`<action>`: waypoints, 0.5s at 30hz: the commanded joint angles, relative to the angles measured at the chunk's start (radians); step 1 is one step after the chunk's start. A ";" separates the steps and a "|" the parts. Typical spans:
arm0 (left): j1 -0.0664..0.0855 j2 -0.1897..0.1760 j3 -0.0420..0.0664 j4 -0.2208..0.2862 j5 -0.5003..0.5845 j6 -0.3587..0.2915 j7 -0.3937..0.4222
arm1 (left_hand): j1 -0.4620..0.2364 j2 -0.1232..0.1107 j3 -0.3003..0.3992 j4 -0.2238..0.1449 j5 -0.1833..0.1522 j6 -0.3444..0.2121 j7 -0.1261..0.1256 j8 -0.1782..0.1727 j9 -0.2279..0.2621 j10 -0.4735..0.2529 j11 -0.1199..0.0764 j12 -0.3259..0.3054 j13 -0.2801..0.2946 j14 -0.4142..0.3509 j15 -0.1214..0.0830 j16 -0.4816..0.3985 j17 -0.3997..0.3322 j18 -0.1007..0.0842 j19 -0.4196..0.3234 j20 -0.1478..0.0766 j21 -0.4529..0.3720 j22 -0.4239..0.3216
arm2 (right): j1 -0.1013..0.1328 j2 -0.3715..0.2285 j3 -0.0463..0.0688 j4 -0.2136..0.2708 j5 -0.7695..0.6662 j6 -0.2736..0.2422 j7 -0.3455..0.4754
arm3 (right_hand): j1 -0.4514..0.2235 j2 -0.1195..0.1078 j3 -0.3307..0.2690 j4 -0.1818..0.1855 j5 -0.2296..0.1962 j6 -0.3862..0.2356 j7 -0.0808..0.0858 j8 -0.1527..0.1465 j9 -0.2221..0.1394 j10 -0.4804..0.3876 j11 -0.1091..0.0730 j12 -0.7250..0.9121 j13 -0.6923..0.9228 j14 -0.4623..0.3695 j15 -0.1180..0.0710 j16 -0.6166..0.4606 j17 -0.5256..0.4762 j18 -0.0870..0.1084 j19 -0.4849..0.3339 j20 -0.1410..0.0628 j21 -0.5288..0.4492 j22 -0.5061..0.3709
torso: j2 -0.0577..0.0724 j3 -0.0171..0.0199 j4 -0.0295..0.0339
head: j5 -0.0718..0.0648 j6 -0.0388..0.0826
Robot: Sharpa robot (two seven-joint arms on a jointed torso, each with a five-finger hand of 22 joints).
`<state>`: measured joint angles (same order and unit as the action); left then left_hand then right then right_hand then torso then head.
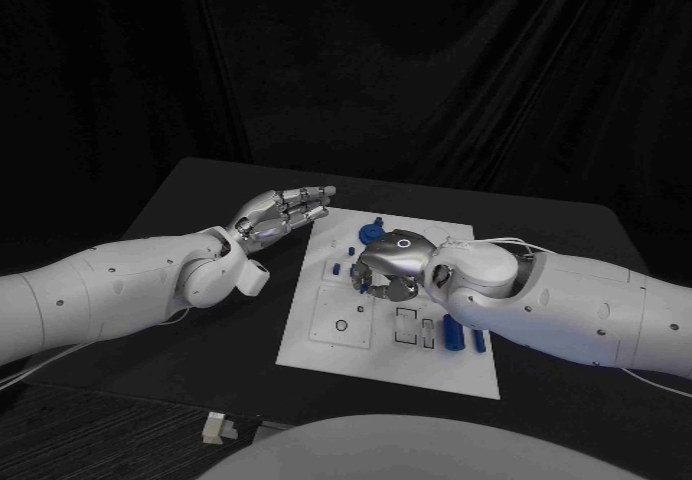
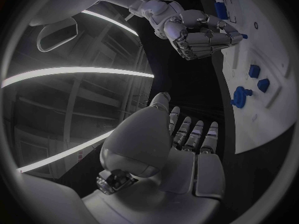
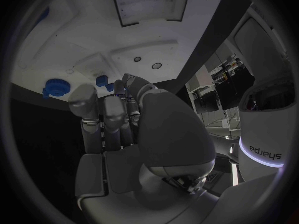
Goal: Assemble the parts on the task board
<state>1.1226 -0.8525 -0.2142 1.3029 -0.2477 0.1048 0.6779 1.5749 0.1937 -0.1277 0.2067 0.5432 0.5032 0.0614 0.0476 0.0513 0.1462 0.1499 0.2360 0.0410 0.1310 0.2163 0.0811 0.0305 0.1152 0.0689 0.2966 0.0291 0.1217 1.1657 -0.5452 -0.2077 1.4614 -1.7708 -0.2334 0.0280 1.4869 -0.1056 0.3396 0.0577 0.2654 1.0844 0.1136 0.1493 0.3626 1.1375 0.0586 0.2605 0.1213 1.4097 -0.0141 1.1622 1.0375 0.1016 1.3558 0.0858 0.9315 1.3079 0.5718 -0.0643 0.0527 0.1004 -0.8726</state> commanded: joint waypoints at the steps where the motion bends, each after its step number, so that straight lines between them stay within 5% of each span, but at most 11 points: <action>1: -0.002 0.002 0.001 0.000 0.008 0.015 0.152 | 0.002 -0.001 0.007 -0.002 0.005 -0.006 0.002 0.003 0.000 0.000 0.007 0.005 0.001 0.004 0.003 0.005 0.001 -0.010 0.001 0.000 0.003 0.000 | -0.006 0.003 0.000 0.000 -0.011 0.016 -0.005 | 0.002 0.004 0.008 0.000 0.002 0.002 0.009 0.005 0.000 -0.002 0.004 -0.004 -0.002 -0.005 -0.001 -0.005 0.000 0.014 -0.006 0.002 -0.004 0.108 | 0.000 -0.0001 0.0000 | 0.001 0.000; 15: -0.006 0.001 0.001 0.000 0.008 0.015 0.150 | 0.001 0.000 0.008 -0.001 0.005 -0.006 0.003 0.003 0.000 -0.001 0.007 0.005 0.001 0.004 0.004 0.005 0.000 -0.012 -0.001 0.000 0.002 -0.004 | -0.016 0.004 0.000 0.004 -0.011 0.026 -0.015 | 0.003 0.004 0.009 -0.001 0.004 0.002 0.009 0.004 0.000 -0.001 0.005 -0.005 -0.002 -0.007 0.000 -0.008 -0.004 0.014 -0.009 0.003 -0.009 0.107 | -0.001 -0.0004 -0.0005 | 0.000 0.000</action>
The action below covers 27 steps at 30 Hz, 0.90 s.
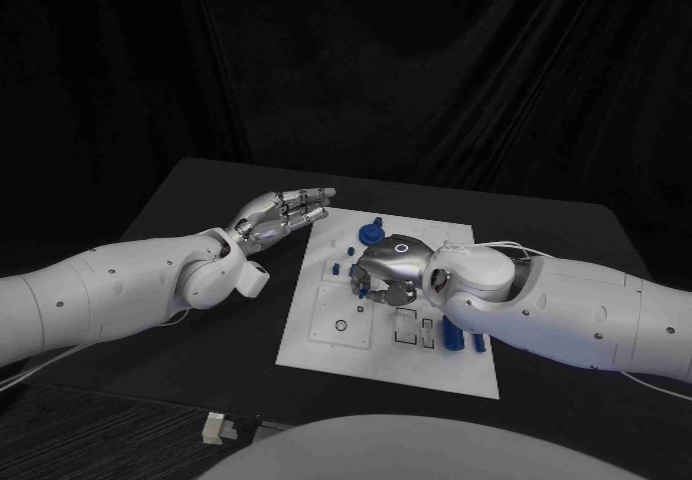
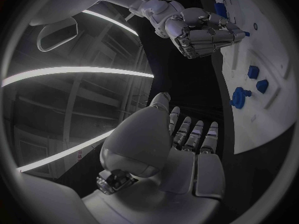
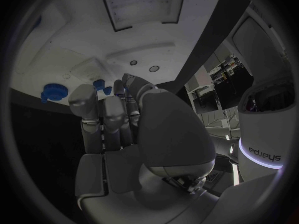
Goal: Assemble the parts on the task board
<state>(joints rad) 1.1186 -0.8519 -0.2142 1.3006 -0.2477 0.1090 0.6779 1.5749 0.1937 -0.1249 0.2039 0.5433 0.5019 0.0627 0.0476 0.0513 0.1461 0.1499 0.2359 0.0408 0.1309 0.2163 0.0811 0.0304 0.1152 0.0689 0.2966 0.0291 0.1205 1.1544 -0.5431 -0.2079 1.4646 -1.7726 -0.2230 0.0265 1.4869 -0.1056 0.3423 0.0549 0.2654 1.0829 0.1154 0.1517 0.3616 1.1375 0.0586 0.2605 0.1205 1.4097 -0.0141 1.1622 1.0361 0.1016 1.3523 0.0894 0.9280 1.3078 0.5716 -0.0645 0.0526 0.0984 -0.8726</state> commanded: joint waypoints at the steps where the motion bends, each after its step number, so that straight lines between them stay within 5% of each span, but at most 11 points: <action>1: -0.002 0.000 0.001 0.002 0.008 0.011 0.150 | 0.001 0.000 0.006 0.002 0.005 -0.004 0.002 0.003 0.000 -0.001 0.007 0.005 0.001 0.004 0.004 0.005 0.000 -0.012 -0.001 0.000 0.002 -0.003 | -0.005 0.002 0.001 0.000 -0.009 0.017 -0.014 | 0.003 0.004 0.006 0.002 0.004 0.003 0.007 0.002 0.001 -0.001 0.005 -0.005 -0.001 -0.007 0.000 -0.008 -0.002 0.014 -0.005 -0.001 -0.005 0.107 | -0.001 -0.0002 -0.0004 | 0.002 0.000; 27: -0.003 0.004 0.001 0.000 0.008 0.014 0.145 | 0.001 0.000 0.006 0.002 0.005 -0.004 0.002 0.003 0.000 -0.001 0.007 0.005 0.001 0.003 0.004 0.005 0.000 -0.013 -0.001 0.000 0.002 -0.003 | -0.024 0.006 0.001 -0.001 -0.009 0.025 -0.017 | 0.004 0.004 0.008 0.000 0.007 0.003 0.008 0.000 0.001 -0.001 0.005 -0.006 -0.001 -0.009 0.000 -0.009 -0.004 0.015 -0.007 -0.001 -0.009 0.106 | 0.000 -0.0003 -0.0003 | 0.001 0.000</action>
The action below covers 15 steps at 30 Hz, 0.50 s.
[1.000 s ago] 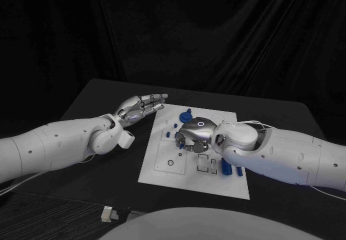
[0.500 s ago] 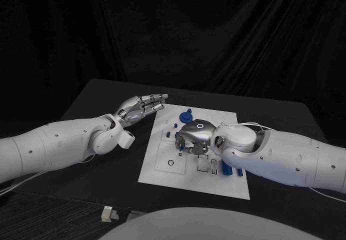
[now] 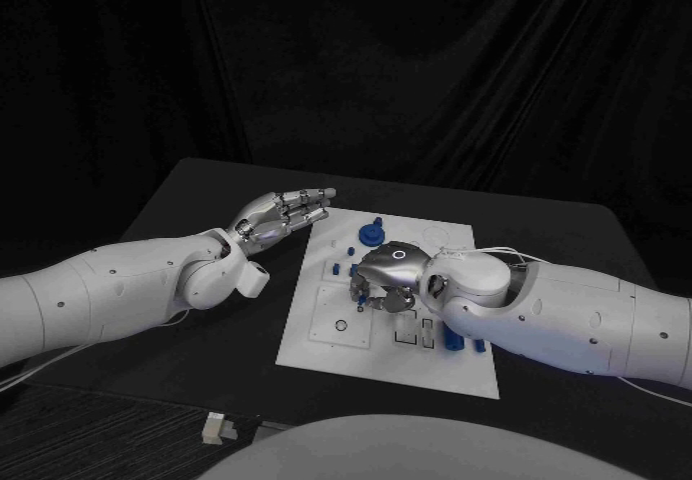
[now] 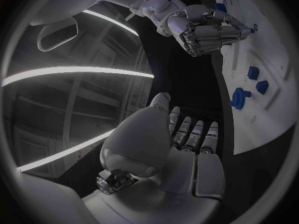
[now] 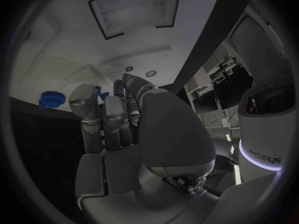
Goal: Assemble the parts on the task board
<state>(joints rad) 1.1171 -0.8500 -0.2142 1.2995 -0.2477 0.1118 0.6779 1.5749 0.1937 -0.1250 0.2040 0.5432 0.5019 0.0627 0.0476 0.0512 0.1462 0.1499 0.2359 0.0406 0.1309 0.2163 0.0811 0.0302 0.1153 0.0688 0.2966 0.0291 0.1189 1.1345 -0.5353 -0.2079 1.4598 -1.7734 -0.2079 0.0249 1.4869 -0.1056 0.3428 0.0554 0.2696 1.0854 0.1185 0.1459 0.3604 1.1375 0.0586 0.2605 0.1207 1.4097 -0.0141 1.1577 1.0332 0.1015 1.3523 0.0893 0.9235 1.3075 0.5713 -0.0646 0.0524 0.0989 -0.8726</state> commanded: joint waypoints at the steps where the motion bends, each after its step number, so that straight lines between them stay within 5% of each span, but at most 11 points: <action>1: -0.002 0.003 0.001 0.001 0.008 0.012 0.144 | 0.001 0.000 0.007 0.002 0.005 -0.004 0.003 0.003 0.000 -0.001 0.007 0.005 0.001 0.004 0.004 0.006 0.001 -0.014 -0.001 0.000 0.002 -0.001 | -0.004 -0.002 0.001 0.004 -0.008 0.010 -0.015 | 0.004 0.004 0.007 -0.001 0.003 0.000 0.005 0.006 0.002 -0.001 0.005 -0.006 -0.001 -0.009 0.000 -0.005 -0.001 0.015 -0.007 -0.001 -0.005 0.107 | 0.000 -0.0001 0.0001 | 0.000 0.000; 15: -0.003 0.006 0.001 -0.002 0.008 0.015 0.142 | 0.001 0.000 0.008 0.002 0.005 -0.005 0.004 0.003 0.000 -0.002 0.007 0.005 0.001 0.004 0.005 0.006 0.001 -0.015 -0.001 0.000 0.002 -0.001 | -0.017 0.000 0.001 0.003 -0.008 0.015 -0.016 | 0.005 0.005 0.009 -0.002 0.005 0.001 0.005 0.005 0.002 0.000 0.005 -0.006 -0.001 -0.010 0.000 -0.006 -0.002 0.015 -0.008 0.000 -0.006 0.106 | 0.000 -0.0001 0.0001 | 0.000 0.000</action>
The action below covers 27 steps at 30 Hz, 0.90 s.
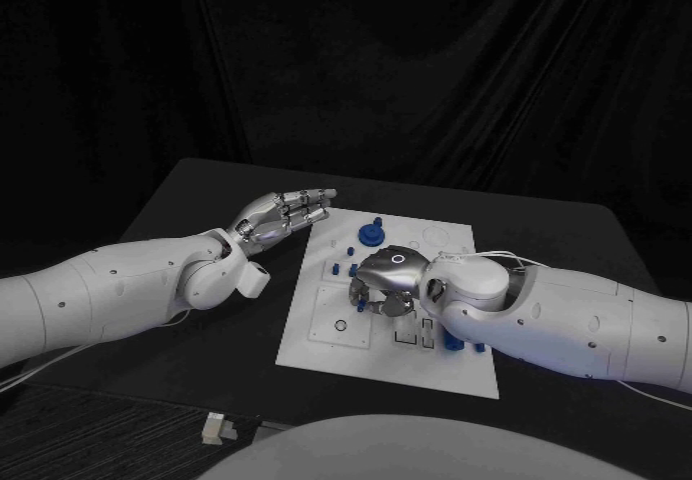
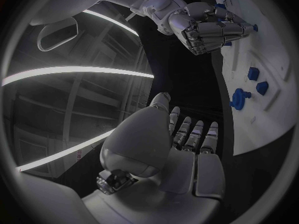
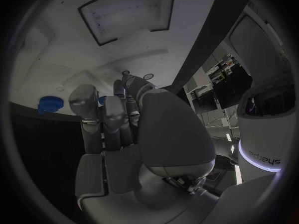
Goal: Assemble the parts on the task board
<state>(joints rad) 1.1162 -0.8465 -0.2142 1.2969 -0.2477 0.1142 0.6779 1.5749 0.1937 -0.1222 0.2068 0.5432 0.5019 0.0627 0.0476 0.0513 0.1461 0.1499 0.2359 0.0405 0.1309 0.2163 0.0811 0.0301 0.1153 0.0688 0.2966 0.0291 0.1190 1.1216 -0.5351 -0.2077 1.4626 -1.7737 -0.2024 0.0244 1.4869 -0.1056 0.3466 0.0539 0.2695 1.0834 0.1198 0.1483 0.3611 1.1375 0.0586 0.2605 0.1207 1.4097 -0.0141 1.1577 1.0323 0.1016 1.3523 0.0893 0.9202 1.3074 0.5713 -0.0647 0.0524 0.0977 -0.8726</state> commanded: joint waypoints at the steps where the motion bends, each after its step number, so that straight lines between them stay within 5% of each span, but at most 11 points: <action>1: -0.002 0.002 0.001 0.001 0.008 0.013 0.141 | 0.001 0.000 0.006 -0.001 0.005 -0.005 0.004 0.003 0.000 -0.002 0.007 0.004 0.001 0.004 0.005 0.007 0.001 -0.015 -0.001 0.000 0.002 -0.001 | -0.005 0.000 0.000 -0.001 -0.008 0.011 -0.016 | 0.005 0.005 0.005 0.000 0.006 0.003 0.004 0.003 0.001 0.000 0.005 -0.006 -0.001 -0.010 0.000 -0.006 -0.002 0.015 -0.008 0.000 -0.003 0.107 | 0.000 0.0000 0.0001 | 0.001 0.000; 21: -0.003 0.004 0.001 -0.001 0.008 0.021 0.137 | 0.000 0.001 0.008 -0.001 0.005 -0.007 0.004 0.003 0.000 -0.003 0.008 0.005 0.001 0.006 0.008 0.008 0.001 -0.018 0.000 0.000 0.002 -0.001 | -0.019 0.006 0.000 -0.011 -0.008 0.020 -0.022 | 0.004 0.003 0.008 -0.004 0.015 -0.002 0.007 -0.003 -0.001 -0.004 0.008 -0.010 -0.002 -0.015 0.002 -0.013 -0.010 0.017 -0.014 0.001 -0.016 0.104 | 0.000 -0.0001 0.0001 | 0.001 0.000; 27: -0.003 0.004 0.001 -0.002 0.008 0.023 0.135 | 0.000 0.001 0.008 -0.001 0.005 -0.007 0.004 0.003 0.000 -0.003 0.008 0.005 0.001 0.006 0.008 0.008 0.001 -0.018 0.000 0.000 0.002 -0.001 | -0.023 0.007 0.000 -0.013 -0.008 0.032 -0.026 | -0.009 -0.005 0.012 -0.005 0.006 -0.089 0.003 -0.057 -0.023 -0.042 0.015 -0.019 0.000 -0.035 0.008 -0.032 -0.034 0.023 -0.036 0.007 -0.060 0.096 | 0.000 0.0000 0.0001 | 0.001 0.000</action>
<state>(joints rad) 1.1147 -0.8444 -0.2142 1.2940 -0.2477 0.1226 0.6780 1.5749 0.1937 -0.1194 0.2041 0.5432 0.4984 0.0662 0.0476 0.0512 0.1424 0.1535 0.2359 0.0404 0.1346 0.2200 0.0850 0.0300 0.1154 0.0688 0.2966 0.0291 0.1191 1.1032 -0.5281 -0.2066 1.4508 -1.7740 -0.1936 0.0207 1.4865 -0.1056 0.3521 0.0484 0.2790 1.0090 0.1266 0.1000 0.3427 1.1025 0.0720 0.2446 0.1203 1.3791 -0.0052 1.1295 1.0013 0.1177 1.3214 0.0952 0.8652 1.3081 0.5712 -0.0647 0.0525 0.0988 -0.8726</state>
